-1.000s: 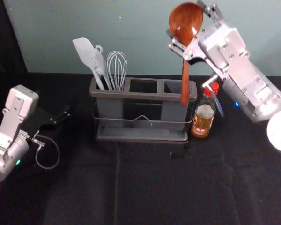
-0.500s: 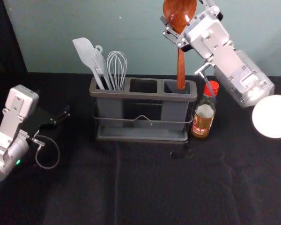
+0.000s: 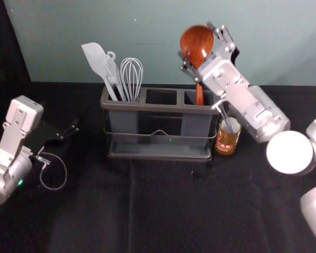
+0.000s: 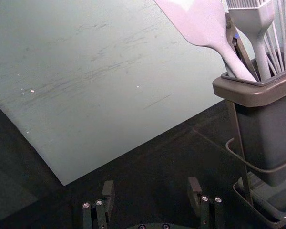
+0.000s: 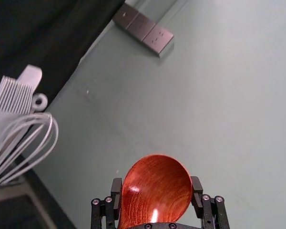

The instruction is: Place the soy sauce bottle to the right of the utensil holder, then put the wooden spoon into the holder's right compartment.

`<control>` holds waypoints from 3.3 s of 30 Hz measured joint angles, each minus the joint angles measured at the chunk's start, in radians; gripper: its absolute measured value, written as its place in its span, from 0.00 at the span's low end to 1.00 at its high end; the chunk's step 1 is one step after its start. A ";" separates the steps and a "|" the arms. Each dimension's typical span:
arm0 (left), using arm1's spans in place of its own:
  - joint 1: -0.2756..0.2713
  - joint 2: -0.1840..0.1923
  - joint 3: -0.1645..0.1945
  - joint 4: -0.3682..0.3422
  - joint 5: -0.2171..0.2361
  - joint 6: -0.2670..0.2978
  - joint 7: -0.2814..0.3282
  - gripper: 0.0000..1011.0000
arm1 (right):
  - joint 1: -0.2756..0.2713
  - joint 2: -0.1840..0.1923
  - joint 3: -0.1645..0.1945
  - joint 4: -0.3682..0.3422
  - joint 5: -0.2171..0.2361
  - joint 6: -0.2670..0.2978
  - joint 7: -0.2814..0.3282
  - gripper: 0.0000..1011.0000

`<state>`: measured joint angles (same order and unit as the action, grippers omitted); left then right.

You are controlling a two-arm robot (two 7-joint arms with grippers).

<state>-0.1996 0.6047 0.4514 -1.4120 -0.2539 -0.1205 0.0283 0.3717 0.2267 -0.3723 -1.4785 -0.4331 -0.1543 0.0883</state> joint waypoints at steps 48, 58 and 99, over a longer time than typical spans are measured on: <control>0.000 0.000 0.000 0.000 0.000 0.000 0.000 0.99 | -0.338 0.036 0.141 -0.438 0.237 0.378 0.180 0.99; 0.000 0.000 0.000 0.000 0.000 0.000 0.000 0.99 | -0.499 0.076 0.194 -0.555 0.316 0.512 0.226 0.99; 0.000 0.000 0.000 0.000 0.000 0.000 0.000 0.99 | -0.293 0.015 0.313 0.055 0.381 0.098 0.088 0.99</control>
<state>-0.1996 0.6047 0.4514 -1.4120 -0.2539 -0.1205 0.0283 0.0788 0.2419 -0.0597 -1.4232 -0.0518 -0.0565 0.1766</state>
